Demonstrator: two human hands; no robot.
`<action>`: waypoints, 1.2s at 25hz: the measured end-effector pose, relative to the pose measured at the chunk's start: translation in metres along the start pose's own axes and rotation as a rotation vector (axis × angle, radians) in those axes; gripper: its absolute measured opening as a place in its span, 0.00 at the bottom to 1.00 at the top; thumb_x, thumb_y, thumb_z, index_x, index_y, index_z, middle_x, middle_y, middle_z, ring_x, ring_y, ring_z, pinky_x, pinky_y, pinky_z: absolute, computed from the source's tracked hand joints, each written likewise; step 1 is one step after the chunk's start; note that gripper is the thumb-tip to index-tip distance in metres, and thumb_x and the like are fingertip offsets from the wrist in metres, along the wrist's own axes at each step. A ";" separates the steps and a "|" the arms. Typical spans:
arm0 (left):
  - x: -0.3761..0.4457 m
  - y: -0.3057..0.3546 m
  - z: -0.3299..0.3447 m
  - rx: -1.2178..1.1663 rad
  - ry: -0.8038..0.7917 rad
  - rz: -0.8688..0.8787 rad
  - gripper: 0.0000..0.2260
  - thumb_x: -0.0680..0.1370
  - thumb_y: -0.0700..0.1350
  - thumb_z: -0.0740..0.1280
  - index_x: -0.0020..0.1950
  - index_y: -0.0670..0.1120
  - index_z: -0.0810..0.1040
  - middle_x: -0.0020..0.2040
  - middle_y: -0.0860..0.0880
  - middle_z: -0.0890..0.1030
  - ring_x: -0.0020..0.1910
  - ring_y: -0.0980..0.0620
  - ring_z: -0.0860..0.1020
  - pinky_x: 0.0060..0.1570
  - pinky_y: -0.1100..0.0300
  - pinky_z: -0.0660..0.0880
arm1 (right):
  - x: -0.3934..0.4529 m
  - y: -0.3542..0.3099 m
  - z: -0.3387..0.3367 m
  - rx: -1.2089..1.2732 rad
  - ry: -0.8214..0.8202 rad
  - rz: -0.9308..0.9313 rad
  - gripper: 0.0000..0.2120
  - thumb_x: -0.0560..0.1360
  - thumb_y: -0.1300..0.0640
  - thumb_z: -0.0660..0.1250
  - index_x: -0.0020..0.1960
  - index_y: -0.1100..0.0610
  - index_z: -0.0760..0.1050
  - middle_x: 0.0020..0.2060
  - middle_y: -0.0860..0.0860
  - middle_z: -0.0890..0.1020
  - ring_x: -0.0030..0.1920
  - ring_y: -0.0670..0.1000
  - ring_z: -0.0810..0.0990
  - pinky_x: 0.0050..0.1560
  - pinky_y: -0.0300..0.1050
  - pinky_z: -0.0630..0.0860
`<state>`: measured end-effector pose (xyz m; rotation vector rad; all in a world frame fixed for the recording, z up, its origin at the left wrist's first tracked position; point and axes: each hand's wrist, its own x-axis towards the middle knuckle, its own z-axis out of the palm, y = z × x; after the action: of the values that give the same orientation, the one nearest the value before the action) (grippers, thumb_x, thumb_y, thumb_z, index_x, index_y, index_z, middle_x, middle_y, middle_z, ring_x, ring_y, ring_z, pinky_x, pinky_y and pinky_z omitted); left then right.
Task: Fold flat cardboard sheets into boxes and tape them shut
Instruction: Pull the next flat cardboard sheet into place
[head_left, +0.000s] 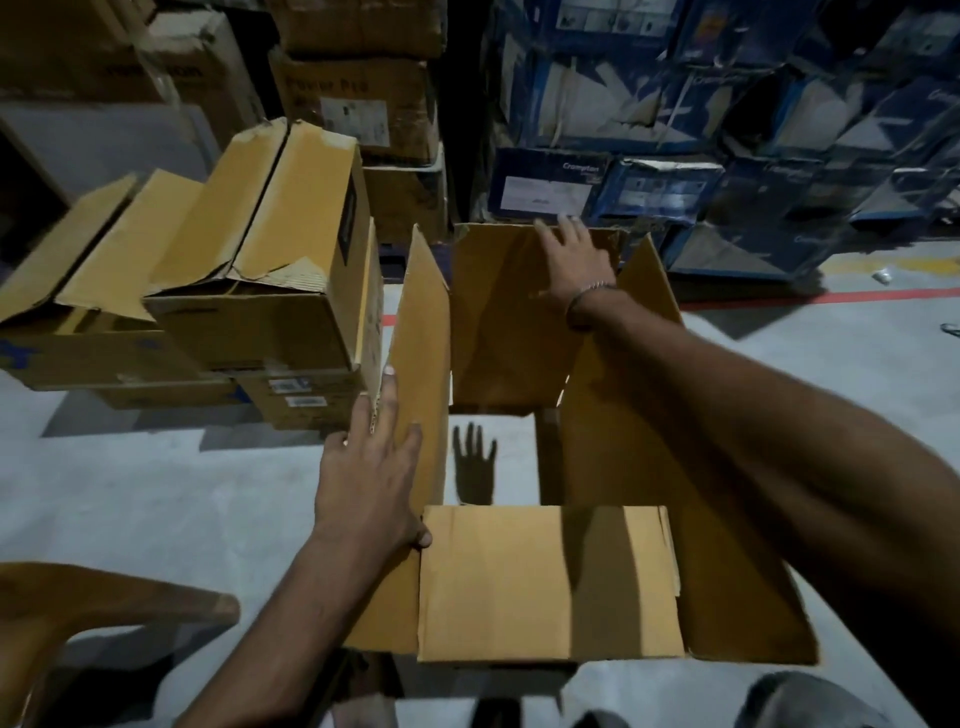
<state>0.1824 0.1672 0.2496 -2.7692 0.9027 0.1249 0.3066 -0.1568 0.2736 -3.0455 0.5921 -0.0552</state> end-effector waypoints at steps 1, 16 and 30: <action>0.000 0.000 0.000 0.002 0.006 -0.004 0.56 0.62 0.75 0.75 0.82 0.53 0.58 0.80 0.37 0.27 0.82 0.35 0.47 0.73 0.43 0.69 | 0.016 0.002 -0.003 0.015 -0.055 0.034 0.58 0.70 0.51 0.81 0.85 0.48 0.44 0.84 0.56 0.47 0.83 0.61 0.45 0.78 0.71 0.54; 0.015 0.094 -0.014 -0.268 0.077 0.028 0.34 0.76 0.60 0.73 0.77 0.51 0.66 0.84 0.39 0.39 0.83 0.34 0.46 0.74 0.40 0.68 | -0.069 0.020 0.098 0.006 -0.471 -0.044 0.44 0.73 0.19 0.42 0.83 0.38 0.46 0.84 0.47 0.47 0.83 0.56 0.45 0.76 0.71 0.47; 0.027 0.100 0.022 -0.703 -0.278 0.301 0.45 0.83 0.42 0.66 0.83 0.50 0.32 0.85 0.45 0.50 0.81 0.41 0.59 0.75 0.46 0.66 | -0.307 0.071 -0.050 0.443 -0.136 0.501 0.37 0.76 0.35 0.70 0.77 0.53 0.63 0.70 0.60 0.74 0.65 0.63 0.77 0.63 0.60 0.76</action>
<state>0.1450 0.0781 0.2055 -3.0522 1.3970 1.0295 -0.0066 -0.1088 0.3117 -2.3842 1.1330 0.0325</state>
